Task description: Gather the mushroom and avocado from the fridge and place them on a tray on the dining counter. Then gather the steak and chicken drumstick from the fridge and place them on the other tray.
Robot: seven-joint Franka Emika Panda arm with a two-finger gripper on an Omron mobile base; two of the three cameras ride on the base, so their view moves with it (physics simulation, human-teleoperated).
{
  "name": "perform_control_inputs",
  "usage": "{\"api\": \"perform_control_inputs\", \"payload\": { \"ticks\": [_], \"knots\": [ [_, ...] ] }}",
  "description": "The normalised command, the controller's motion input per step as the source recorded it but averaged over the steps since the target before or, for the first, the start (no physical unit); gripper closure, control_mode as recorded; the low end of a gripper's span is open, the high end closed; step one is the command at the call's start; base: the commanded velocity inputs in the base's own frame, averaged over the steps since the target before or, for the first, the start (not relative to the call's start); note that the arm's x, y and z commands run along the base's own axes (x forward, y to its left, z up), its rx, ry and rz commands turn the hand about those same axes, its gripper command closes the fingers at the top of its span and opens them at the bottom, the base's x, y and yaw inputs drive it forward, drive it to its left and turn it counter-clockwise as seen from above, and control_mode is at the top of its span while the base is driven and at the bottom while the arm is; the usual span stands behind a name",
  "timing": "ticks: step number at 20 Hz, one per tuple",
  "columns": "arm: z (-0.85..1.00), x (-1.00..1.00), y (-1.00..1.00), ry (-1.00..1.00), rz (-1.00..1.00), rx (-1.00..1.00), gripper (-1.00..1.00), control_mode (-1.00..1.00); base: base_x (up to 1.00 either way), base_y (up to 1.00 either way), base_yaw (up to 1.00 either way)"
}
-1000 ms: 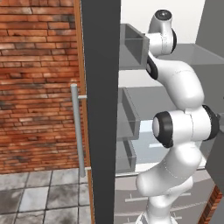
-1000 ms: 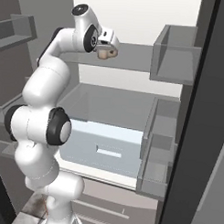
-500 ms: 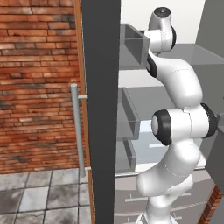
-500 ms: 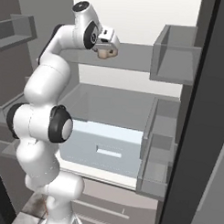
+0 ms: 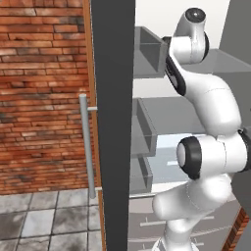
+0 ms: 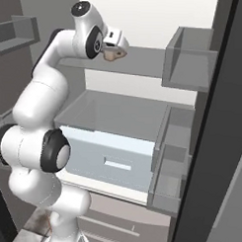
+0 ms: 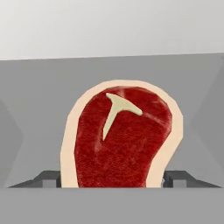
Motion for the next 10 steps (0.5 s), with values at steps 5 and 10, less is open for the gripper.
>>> {"api": "perform_control_inputs", "payload": {
  "ticks": [5, 10],
  "knots": [
    [0.13, -0.83, -0.09, -0.12, 0.0, 0.0, 1.0, -1.0, 0.0, 0.0, 0.0],
    [0.38, -0.93, -0.01, 0.0, 0.0, 0.0, 1.0, -1.0, 0.0, 0.0, 0.0]
  ]
}}
